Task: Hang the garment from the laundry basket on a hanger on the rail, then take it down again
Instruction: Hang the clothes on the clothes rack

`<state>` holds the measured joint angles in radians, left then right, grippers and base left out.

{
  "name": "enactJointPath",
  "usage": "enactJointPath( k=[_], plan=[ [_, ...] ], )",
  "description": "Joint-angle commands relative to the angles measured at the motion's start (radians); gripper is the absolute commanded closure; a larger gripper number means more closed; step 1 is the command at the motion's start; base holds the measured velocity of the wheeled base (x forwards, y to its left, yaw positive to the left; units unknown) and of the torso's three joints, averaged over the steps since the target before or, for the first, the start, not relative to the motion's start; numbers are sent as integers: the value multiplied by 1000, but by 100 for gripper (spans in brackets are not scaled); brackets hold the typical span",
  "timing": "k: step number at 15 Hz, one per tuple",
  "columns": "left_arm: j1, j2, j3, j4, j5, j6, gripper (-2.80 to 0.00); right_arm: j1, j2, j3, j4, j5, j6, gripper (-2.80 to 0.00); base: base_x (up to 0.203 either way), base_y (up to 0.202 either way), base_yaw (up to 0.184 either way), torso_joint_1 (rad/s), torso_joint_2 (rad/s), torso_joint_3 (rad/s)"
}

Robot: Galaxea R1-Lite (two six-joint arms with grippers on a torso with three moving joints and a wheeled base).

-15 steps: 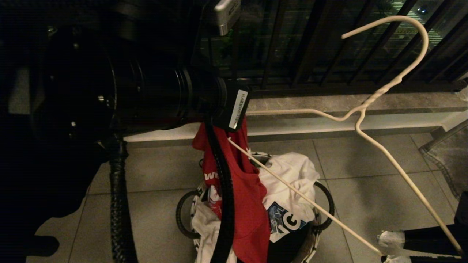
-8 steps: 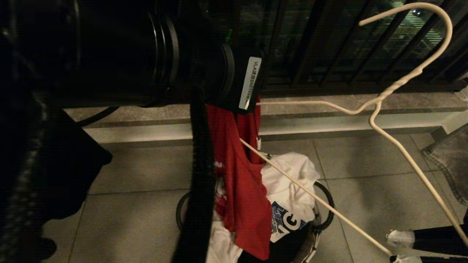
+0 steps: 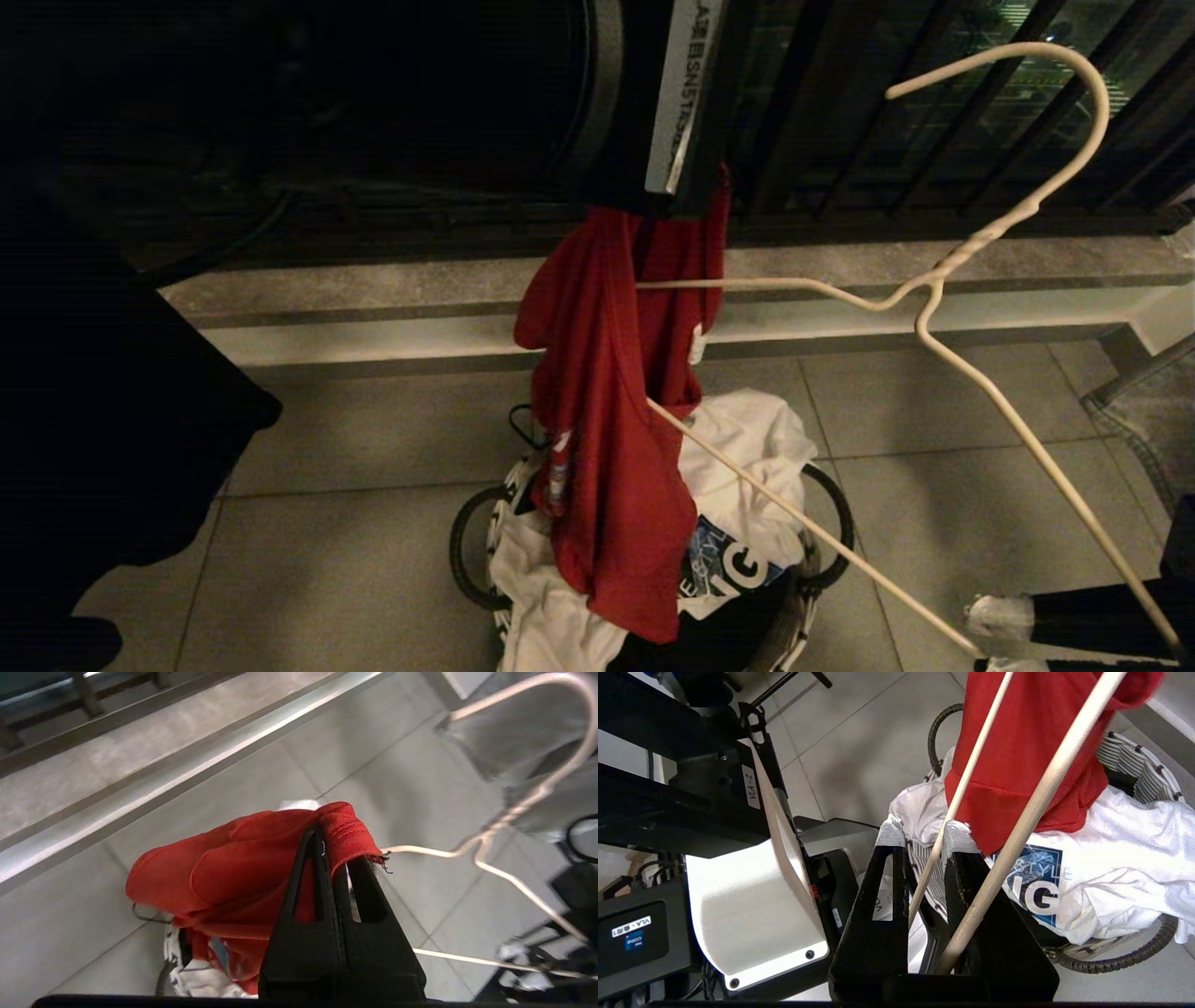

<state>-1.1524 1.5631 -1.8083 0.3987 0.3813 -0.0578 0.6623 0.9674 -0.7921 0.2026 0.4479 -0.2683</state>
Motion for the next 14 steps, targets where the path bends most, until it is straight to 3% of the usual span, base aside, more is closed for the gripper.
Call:
enactJointPath(
  k=[1, 7, 14],
  plan=[
    [-13, -21, -2, 2, -33, 1, 0, 0, 4, 1, 1, 5, -2, 0, 0, 0, 0, 0, 0, 0],
    [-39, -46, -29, 83, -171, 1, 0, -1, -6, -4, 0, 6, 1, 0, 0, 0, 0, 0, 0, 0],
    [-69, -42, -52, 135, -171, -14, 0, -8, -1, 1, -38, -3, 1, 0, 0, 0, 0, 0, 0, 0]
  ],
)
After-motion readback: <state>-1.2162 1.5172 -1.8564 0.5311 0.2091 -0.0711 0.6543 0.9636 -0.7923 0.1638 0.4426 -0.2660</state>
